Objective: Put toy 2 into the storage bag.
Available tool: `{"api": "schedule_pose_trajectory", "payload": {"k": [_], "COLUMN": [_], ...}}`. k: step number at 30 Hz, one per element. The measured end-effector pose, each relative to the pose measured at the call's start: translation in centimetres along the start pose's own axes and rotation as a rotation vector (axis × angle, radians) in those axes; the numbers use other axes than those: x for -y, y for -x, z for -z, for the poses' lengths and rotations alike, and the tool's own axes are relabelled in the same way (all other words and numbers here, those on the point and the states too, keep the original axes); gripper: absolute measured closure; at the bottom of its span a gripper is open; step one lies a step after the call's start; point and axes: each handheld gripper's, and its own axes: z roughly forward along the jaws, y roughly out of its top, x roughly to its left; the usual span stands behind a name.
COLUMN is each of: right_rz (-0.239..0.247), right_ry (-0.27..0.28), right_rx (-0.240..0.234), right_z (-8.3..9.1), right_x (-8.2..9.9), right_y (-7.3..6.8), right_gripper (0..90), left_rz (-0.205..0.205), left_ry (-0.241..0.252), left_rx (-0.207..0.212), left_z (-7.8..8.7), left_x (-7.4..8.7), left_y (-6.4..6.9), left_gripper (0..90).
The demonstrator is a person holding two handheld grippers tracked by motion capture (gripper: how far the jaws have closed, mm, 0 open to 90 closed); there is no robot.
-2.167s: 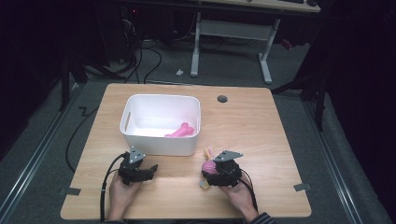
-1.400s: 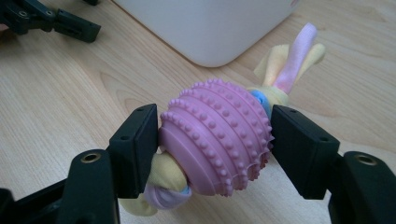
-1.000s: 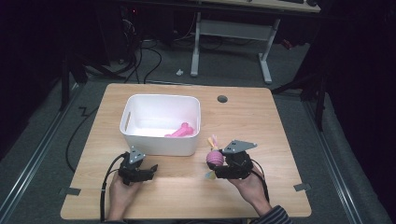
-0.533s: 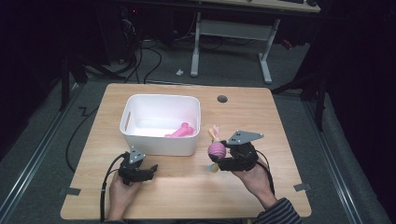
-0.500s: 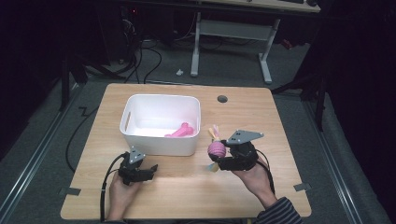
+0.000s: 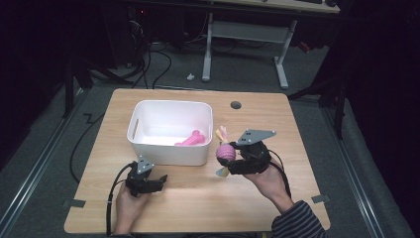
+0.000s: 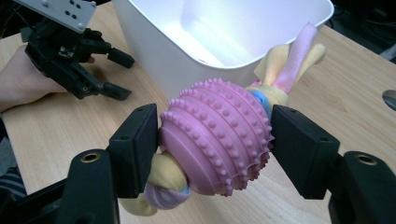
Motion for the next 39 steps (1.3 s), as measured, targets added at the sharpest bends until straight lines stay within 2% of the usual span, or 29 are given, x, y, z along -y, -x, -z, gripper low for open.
{"api": "schedule_pose_trajectory", "payload": {"k": [6, 22, 30, 39], "right_rz": [0.009, 0.035, 0.036, 0.054], "right_ry": [-0.007, 0.01, 0.013, -0.003], "right_rx": [-0.026, -0.047, -0.05, -0.054], "right_z": [0.1, 0.1, -0.7, -2.5], "right_x": [-1.1, -4.0, -5.8, -7.4], "right_y": [0.3, 1.0, 1.3, 1.6], "right_gripper": [34.7, 34.7, 34.6, 34.5], "left_rz": [0.0, 0.001, 0.001, 0.002], "left_ry": [0.0, 0.0, 0.0, 0.001], "left_rx": [0.0, 0.0, -0.002, -0.002], "left_z": [0.0, 0.0, 0.0, 0.0], "left_x": [0.0, 0.0, 0.0, 0.0], "left_y": [0.0, 0.0, 0.0, 0.0], "left_gripper": [25.7, 25.7, 25.7, 25.7]}}
